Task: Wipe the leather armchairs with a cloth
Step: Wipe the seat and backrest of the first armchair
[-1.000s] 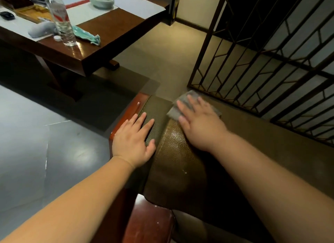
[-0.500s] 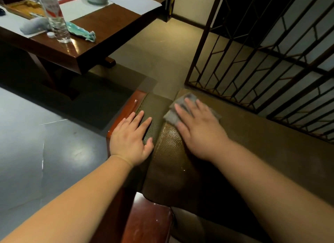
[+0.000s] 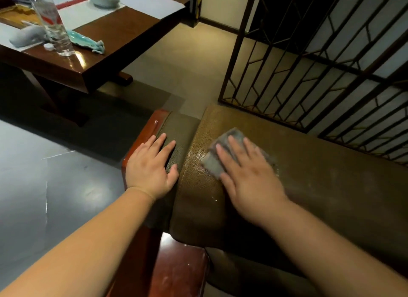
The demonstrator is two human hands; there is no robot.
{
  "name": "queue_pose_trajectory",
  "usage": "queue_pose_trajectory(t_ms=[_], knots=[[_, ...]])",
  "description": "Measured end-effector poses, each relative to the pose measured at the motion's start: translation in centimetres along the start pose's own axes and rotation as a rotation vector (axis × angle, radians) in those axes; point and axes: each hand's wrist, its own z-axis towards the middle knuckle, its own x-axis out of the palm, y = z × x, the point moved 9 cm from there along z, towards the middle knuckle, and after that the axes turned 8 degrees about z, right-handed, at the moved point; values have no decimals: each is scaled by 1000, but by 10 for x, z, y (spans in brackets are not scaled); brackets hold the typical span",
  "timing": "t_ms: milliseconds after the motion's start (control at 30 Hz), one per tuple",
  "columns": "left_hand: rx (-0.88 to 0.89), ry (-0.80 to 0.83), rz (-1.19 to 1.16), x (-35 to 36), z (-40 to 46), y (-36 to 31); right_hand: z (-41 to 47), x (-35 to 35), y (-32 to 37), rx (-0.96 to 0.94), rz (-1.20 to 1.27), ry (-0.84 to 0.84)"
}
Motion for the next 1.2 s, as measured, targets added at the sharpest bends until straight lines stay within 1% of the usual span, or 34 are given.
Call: queue_pose_trajectory(t_ms=[33, 67, 100, 133, 167, 267, 300, 333, 367, 433, 500, 567, 600, 633, 667, 733, 800, 867, 933, 1000, 1033, 1067, 1133, 1200], knots=[[1, -6, 4, -1, 1, 2, -22, 6, 10, -41, -4, -11], [3, -9, 4, -1, 1, 1, -34, 11, 9, -51, -10, 16], [1, -2, -1, 0, 1, 0, -33, 12, -1, -60, -24, 69], [-2, 7, -6, 2, 0, -2, -24, 8, -17, -53, -37, 76], [-4, 11, -11, 3, 0, -3, -12, 0, -37, -17, -35, 61], [-7, 38, -15, 3, 0, -5, 24, -22, -98, 231, 100, 88], [-16, 60, -9, 3, 1, -4, 27, -24, -104, 280, 117, 98], [-21, 83, 0, 2, 2, -4, 23, -22, -101, 286, 119, 95], [-20, 114, 9, 3, 3, -5, 15, -16, -90, 251, 99, 80], [-29, 161, 15, 4, 4, -5, -20, -1, -50, 98, 15, 34], [-120, 187, -110, -2, 4, -4, -65, 12, -18, -26, -31, -1], [-223, 205, -327, -19, 13, -15, -77, 13, -23, -60, -57, 67], [-213, 201, -394, -29, 22, -30, -71, 6, -33, -72, -60, 74], [-153, 188, -412, -40, 34, -51, -60, -3, -49, -48, -53, 58], [-61, 176, -391, -47, 43, -75, -47, -10, -71, 21, -19, 43], [97, 179, -269, -50, 55, -118, -18, -26, -119, 221, 97, 38], [128, 177, -134, -42, 57, -132, -7, -31, -138, 345, 137, 50], [99, 151, -60, -37, 53, -131, -15, -27, -118, 319, 122, 30], [110, 137, -33, -32, 52, -131, -46, -20, -73, 196, 98, -22], [119, 133, -13, -28, 55, -131, -73, -12, -45, 113, 82, 4], [115, 123, -8, -27, 56, -131, -71, -13, -51, 118, 81, 30], [113, 106, -9, -29, 56, -130, -59, -19, -63, 149, 92, 26], [101, 94, -13, -29, 58, -132, -22, -31, -108, 308, 140, 17], [96, 95, -20, -29, 57, -130, 15, -36, -150, 451, 233, 58]])
